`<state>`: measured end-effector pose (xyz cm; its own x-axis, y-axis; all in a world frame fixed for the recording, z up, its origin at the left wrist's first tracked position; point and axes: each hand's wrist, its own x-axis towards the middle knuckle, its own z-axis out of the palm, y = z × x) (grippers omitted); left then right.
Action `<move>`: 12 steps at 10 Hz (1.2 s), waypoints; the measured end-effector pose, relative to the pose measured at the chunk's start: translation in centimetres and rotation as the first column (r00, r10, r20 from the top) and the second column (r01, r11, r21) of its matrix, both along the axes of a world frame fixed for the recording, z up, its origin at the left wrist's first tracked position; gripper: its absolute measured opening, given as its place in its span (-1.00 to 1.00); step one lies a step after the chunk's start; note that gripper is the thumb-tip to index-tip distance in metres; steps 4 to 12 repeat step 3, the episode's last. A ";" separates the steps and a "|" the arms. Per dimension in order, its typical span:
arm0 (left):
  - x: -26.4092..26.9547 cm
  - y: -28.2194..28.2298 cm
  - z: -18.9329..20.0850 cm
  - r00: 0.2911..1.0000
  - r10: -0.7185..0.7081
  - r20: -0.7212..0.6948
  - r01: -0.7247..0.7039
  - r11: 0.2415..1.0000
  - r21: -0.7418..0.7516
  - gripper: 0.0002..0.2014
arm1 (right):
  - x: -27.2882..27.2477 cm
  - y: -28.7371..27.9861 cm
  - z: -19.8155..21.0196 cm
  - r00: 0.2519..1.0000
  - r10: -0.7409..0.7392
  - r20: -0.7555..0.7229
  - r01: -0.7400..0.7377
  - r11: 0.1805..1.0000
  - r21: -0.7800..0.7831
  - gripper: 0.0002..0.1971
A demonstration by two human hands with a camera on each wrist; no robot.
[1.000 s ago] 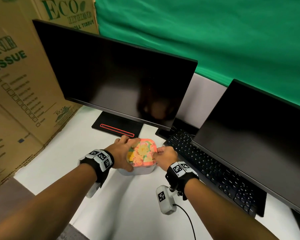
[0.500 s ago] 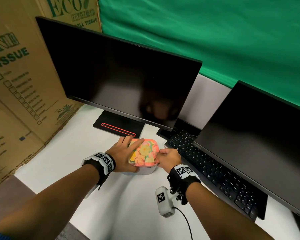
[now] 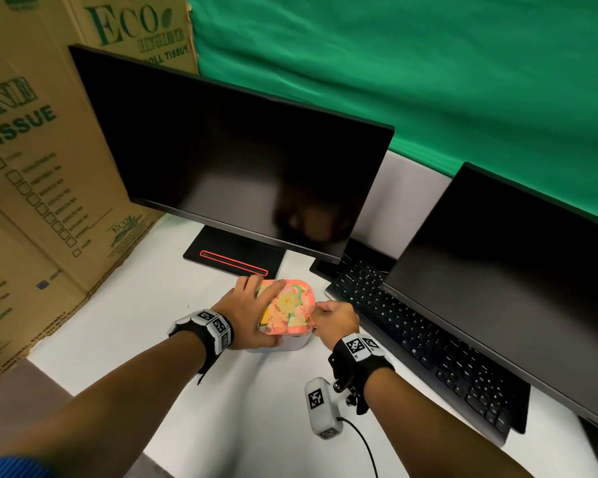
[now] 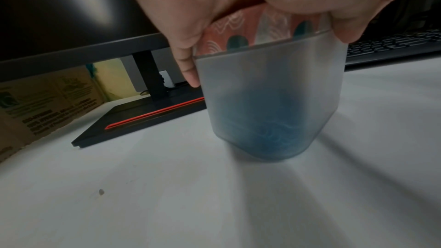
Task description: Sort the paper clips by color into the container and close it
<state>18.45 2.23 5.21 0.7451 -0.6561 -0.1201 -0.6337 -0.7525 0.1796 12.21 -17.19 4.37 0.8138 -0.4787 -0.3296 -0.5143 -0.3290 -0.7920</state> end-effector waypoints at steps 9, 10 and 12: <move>0.0 0.0 1.5 0.999 0.043 -0.028 -0.043 0.999 -0.023 0.33 | -3.2 -0.4 1.4 0.998 0.067 -0.016 -0.068 0.997 -0.040 -0.63; 0.0 0.0 1.5 0.999 0.043 -0.028 -0.043 0.999 -0.023 0.33 | -3.2 -0.4 1.4 0.998 0.067 -0.016 -0.068 0.997 -0.040 -0.63; 0.0 0.0 1.5 0.999 0.043 -0.028 -0.043 0.999 -0.023 0.33 | -3.2 -0.4 1.4 0.998 0.067 -0.016 -0.068 0.997 -0.040 -0.63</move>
